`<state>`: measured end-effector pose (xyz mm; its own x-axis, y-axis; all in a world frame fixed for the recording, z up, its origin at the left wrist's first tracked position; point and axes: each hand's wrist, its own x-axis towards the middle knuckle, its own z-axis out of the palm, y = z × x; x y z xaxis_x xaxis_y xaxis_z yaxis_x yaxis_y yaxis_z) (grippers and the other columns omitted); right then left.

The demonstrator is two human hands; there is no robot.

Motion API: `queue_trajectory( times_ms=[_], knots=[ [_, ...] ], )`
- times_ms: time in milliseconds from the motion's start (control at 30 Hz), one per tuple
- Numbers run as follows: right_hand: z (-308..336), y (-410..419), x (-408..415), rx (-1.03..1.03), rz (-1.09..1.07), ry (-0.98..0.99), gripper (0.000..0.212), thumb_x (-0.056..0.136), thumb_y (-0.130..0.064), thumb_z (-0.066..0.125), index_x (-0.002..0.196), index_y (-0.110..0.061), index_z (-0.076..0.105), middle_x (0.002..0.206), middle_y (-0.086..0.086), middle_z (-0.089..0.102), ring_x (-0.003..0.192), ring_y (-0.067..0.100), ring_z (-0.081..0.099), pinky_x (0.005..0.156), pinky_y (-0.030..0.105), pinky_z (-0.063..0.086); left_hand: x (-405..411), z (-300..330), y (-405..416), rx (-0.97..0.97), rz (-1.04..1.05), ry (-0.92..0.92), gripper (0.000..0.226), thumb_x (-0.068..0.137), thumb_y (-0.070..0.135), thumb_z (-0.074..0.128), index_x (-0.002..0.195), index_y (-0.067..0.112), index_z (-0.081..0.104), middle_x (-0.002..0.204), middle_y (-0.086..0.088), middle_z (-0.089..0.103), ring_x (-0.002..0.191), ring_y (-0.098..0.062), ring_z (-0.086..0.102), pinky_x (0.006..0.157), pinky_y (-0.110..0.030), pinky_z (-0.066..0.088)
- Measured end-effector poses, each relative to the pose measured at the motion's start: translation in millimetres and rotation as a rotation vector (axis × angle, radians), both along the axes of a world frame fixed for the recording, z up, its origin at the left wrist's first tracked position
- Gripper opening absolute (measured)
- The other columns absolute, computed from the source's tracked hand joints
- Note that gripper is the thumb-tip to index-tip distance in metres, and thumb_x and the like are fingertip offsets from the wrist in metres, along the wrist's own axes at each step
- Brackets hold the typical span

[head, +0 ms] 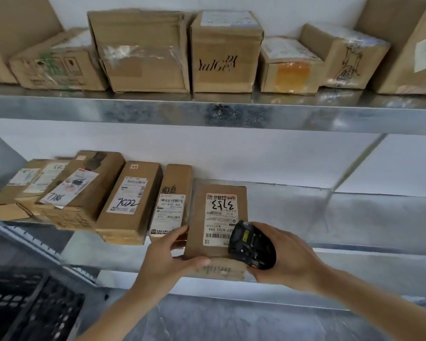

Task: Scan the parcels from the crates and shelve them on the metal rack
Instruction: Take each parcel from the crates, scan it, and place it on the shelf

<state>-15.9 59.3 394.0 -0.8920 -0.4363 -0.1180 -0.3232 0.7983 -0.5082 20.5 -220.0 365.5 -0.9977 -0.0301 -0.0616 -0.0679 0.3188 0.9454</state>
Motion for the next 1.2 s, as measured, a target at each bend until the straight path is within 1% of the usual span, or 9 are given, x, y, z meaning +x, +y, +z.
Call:
queue_trajectory(
  times_ms=[167,333,533,633,700,833,900,1033,1200],
  knots=[
    [-15.8,-10.4,-24.8,-0.002,-0.004,0.017,0.084,0.062,-0.063,0.069,0.140,-0.050,0.041,0.117,-0.032,0.063,0.105,0.001,0.061,0.081,0.020,0.051,-21.7,-10.3,-10.2,-0.058,-0.005,-0.013,0.068,0.062,0.017,0.097,0.123,0.027,0.067,0.108,0.018,0.075,0.104,-0.004,0.070,0.077,-0.018,0.059],
    [-28.4,-16.8,-36.6,-0.009,-0.013,0.015,0.081,0.063,-0.061,0.070,0.139,-0.047,0.043,0.116,-0.030,0.063,0.100,0.001,0.062,0.080,0.023,0.053,-34.6,-11.4,-15.2,-0.160,-0.042,0.021,0.056,0.065,0.016,0.095,0.105,0.044,0.066,0.099,0.027,0.074,0.091,0.002,0.071,0.075,-0.022,0.061],
    [-37.2,-19.3,-44.1,-0.006,-0.035,0.027,0.081,0.065,-0.060,0.072,0.139,-0.048,0.041,0.118,-0.032,0.061,0.101,0.001,0.060,0.077,0.019,0.049,-44.1,-6.3,-15.0,-0.343,-0.083,0.082,0.055,0.067,0.047,0.091,0.110,0.058,0.059,0.093,0.037,0.069,0.084,0.001,0.068,0.071,-0.026,0.057],
    [-39.7,-21.0,-49.1,-0.014,-0.047,0.026,0.080,0.064,-0.059,0.073,0.138,-0.048,0.042,0.116,-0.032,0.060,0.100,0.000,0.059,0.079,0.019,0.049,-51.5,-10.6,-17.7,-0.562,-0.039,0.119,0.088,0.058,0.083,0.065,0.136,0.043,0.059,0.083,0.032,0.060,0.087,-0.001,0.059,0.067,-0.019,0.047],
    [-40.1,-21.9,-52.0,-0.016,-0.050,0.021,0.081,0.065,-0.058,0.074,0.139,-0.047,0.043,0.117,-0.031,0.061,0.100,0.000,0.059,0.080,0.021,0.050,-55.1,-16.2,-20.8,-0.621,-0.022,0.142,0.105,0.055,0.090,0.054,0.142,0.032,0.057,0.091,0.031,0.056,0.093,-0.003,0.056,0.069,-0.013,0.040],
    [-41.8,-22.4,-60.6,-0.014,-0.056,0.025,0.082,0.065,-0.056,0.076,0.139,-0.045,0.044,0.115,-0.031,0.060,0.095,-0.002,0.057,0.076,0.017,0.047,-65.6,-16.5,-22.8,-0.568,-0.058,0.148,0.101,0.056,0.087,0.058,0.140,0.029,0.060,0.113,0.038,0.050,0.113,0.000,0.054,0.081,-0.008,0.037],
    [-42.8,-23.4,-65.0,-0.012,-0.056,0.028,0.081,0.065,-0.057,0.076,0.138,-0.046,0.043,0.110,-0.034,0.057,0.094,-0.003,0.055,0.075,0.017,0.046,-69.6,-15.4,-23.3,-0.548,-0.061,0.142,0.098,0.057,0.086,0.060,0.139,0.031,0.061,0.111,0.044,0.045,0.115,0.004,0.050,0.083,-0.007,0.036],
    [-43.8,-24.7,-73.6,-0.021,-0.061,0.036,0.079,0.066,-0.059,0.074,0.137,-0.047,0.042,0.112,-0.032,0.059,0.094,-0.001,0.056,0.075,0.020,0.045,-78.2,-19.7,-26.0,-0.520,-0.059,0.130,0.094,0.059,0.082,0.065,0.139,0.032,0.059,0.113,0.045,0.046,0.118,0.002,0.053,0.093,-0.018,0.044],
    [-42.9,-26.8,-86.5,-0.015,-0.067,0.036,0.079,0.066,-0.056,0.076,0.138,-0.046,0.043,0.113,-0.032,0.060,0.095,0.000,0.056,0.075,0.020,0.045,-90.6,-20.6,-27.3,-0.483,-0.036,0.120,0.085,0.064,0.058,0.088,0.140,0.031,0.058,0.113,0.044,0.048,0.112,0.014,0.049,0.091,-0.006,0.034]
  ],
)
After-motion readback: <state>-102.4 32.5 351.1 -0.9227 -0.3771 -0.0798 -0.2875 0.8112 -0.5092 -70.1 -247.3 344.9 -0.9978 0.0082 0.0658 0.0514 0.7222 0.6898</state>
